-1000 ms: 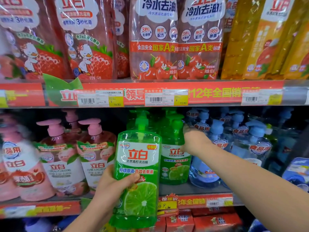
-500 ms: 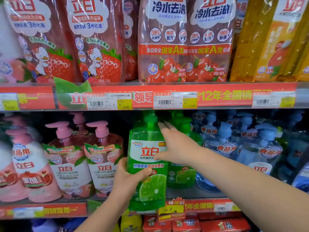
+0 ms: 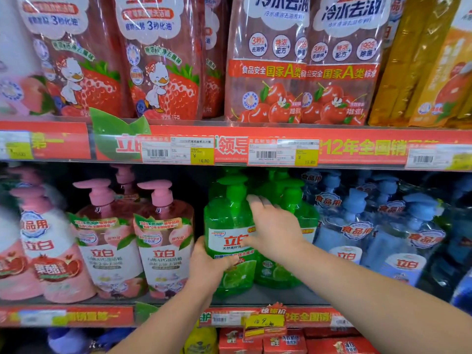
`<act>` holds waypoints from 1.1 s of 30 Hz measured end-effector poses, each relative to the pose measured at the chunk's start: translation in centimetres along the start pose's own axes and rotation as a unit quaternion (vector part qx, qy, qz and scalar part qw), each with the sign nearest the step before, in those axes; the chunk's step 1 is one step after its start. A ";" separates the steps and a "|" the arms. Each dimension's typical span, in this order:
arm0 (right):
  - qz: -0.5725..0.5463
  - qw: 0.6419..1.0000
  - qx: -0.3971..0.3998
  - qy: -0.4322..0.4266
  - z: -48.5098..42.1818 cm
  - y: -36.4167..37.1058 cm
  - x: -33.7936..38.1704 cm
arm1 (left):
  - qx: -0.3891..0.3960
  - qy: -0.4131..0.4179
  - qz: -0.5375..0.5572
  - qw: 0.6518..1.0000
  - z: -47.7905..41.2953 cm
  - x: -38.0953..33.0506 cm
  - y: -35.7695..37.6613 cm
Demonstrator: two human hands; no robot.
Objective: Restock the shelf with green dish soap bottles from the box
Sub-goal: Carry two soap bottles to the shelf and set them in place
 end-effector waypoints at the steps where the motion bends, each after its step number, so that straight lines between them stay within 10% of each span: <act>1: 0.011 1.000 -0.004 0.002 0.0 0.3 0.1 | 0.000 -0.004 -0.008 1.000 -0.2 0.1 0.0; 8: 0.063 0.998 -0.024 -0.004 0.0 1.1 0.4 | 0.027 -0.052 -0.067 0.996 -0.5 0.2 0.0; 13: 0.071 0.997 -0.020 0.001 -0.1 1.2 0.6 | -0.038 0.095 -0.154 0.983 2.2 -5.5 -0.2; 19: 0.068 0.997 -0.016 -0.019 0.0 0.9 0.7 | -0.044 0.218 -0.480 0.849 2.2 -10.0 1.7; 27: 0.107 0.987 -0.116 0.028 3.0 -2.0 -6.3 | -0.019 0.159 -0.606 0.779 0.8 -10.2 1.8; 33: 0.165 0.979 -0.020 0.115 2.7 0.4 -10.0 | -0.048 0.159 -0.703 0.692 0.8 -11.0 2.0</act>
Point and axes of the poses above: each hand's wrist, its own z-axis away from the middle knuckle, its own y-axis out of the palm, x = y × z, the point moved 9 cm from there along -z, towards the middle knuckle, and after that the axes turned 10 degrees about x, right-handed, at the moved point
